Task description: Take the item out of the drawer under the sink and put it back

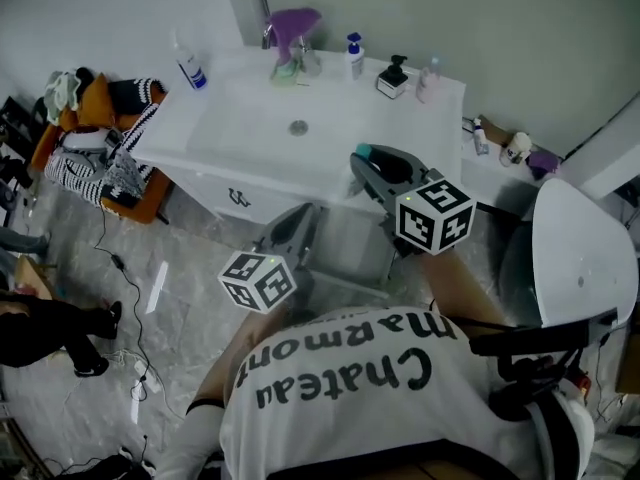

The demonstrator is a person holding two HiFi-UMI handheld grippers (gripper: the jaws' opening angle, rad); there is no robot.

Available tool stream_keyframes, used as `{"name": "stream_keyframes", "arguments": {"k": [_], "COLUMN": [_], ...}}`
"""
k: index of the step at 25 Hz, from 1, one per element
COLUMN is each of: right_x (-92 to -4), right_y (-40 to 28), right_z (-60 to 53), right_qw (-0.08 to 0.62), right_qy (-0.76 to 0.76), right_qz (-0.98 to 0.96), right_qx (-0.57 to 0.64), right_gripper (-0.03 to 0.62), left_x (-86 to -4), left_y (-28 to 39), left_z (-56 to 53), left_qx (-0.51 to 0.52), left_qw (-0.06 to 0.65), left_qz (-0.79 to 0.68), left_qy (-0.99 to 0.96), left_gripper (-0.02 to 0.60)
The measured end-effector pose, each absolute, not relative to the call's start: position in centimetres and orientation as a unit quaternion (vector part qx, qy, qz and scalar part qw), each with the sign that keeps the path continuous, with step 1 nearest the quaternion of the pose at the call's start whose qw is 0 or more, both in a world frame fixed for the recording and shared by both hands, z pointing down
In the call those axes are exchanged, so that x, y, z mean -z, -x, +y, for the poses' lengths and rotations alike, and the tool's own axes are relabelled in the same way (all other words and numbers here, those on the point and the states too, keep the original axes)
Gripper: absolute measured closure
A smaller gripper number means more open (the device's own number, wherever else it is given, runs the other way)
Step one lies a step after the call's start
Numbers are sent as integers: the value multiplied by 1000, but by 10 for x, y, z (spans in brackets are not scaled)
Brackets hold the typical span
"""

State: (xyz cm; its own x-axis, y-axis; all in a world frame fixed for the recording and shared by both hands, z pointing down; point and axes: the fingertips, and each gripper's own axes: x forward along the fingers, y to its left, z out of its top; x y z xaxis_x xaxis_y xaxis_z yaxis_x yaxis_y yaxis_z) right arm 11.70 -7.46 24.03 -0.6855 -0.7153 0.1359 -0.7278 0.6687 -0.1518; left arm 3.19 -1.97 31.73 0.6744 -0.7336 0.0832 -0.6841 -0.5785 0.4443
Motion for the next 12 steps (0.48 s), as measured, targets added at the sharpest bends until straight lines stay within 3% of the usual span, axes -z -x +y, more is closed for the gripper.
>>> {"name": "stream_keyframes", "arguments": {"k": [6, 12], "right_x": [-219, -202], "right_y": [-96, -55], "right_z": [-88, -104], "right_qw": [11, -16], "right_qy": [-443, -492], "right_qz": [-892, -867], "right_qx": [-82, -81], "right_gripper": [493, 493], "left_x": [-310, -311], "left_y": [-16, 42], "left_z": [-35, -51], "left_qx": [41, 11], "left_qw": [223, 225], "left_qz": [-340, -292], "left_qy": [-913, -929], "left_gripper": [572, 572]}}
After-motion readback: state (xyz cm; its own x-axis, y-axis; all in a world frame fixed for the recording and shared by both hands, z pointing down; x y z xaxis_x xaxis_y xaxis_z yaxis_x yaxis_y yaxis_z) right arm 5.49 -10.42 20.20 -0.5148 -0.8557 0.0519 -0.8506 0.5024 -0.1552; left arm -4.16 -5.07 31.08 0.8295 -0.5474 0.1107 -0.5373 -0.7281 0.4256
